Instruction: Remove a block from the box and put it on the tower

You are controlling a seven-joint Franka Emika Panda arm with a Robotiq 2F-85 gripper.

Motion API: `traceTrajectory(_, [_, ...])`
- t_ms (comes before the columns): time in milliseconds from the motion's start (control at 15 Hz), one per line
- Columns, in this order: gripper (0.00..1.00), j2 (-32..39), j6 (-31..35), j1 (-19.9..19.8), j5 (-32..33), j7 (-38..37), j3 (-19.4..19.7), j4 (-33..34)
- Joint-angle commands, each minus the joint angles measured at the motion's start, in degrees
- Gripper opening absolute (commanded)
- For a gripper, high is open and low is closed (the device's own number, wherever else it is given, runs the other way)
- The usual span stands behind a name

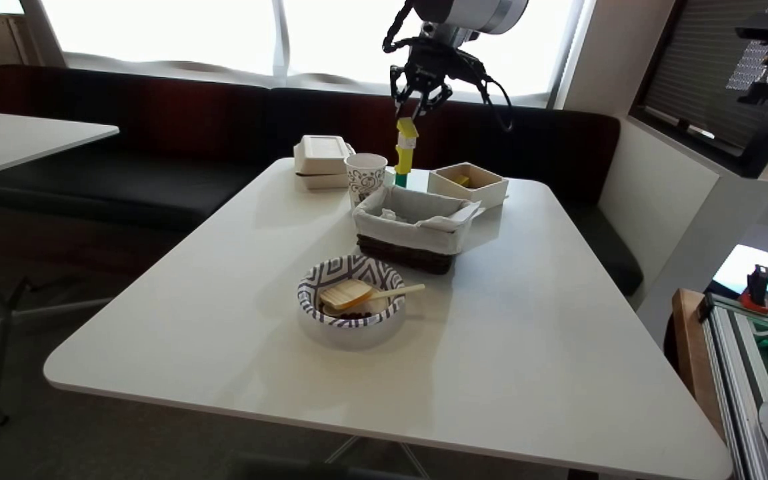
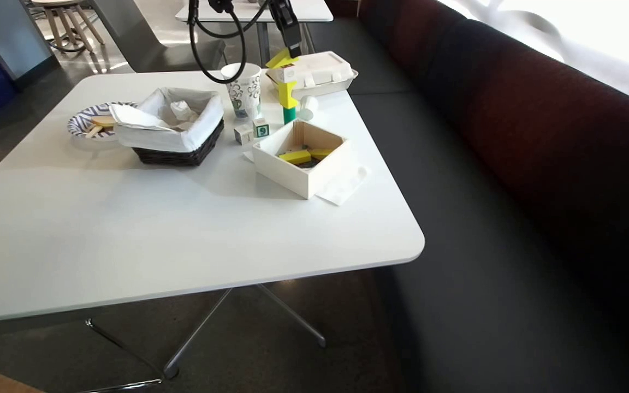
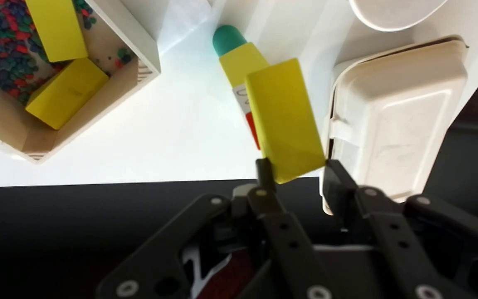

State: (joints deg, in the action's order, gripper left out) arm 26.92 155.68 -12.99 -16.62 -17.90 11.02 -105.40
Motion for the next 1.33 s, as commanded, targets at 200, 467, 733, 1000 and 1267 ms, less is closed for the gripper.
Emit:
traceTrajectory(200, [0.10,1.16,-2.36,-0.42,0.54,0.50,-0.15,1.79])
traceTrajectory(467, [0.10,1.23,-3.22,-0.39,0.66,0.38,-0.03,1.80])
traceTrajectory(733, [0.10,1.25,-3.21,-0.41,0.65,0.38,0.01,1.84])
traceTrajectory(1000, [0.67,1.22,-3.34,-0.36,0.77,0.22,0.15,1.77])
traceTrajectory(1267, [0.98,0.97,-3.38,-0.44,0.80,0.18,0.26,1.63])
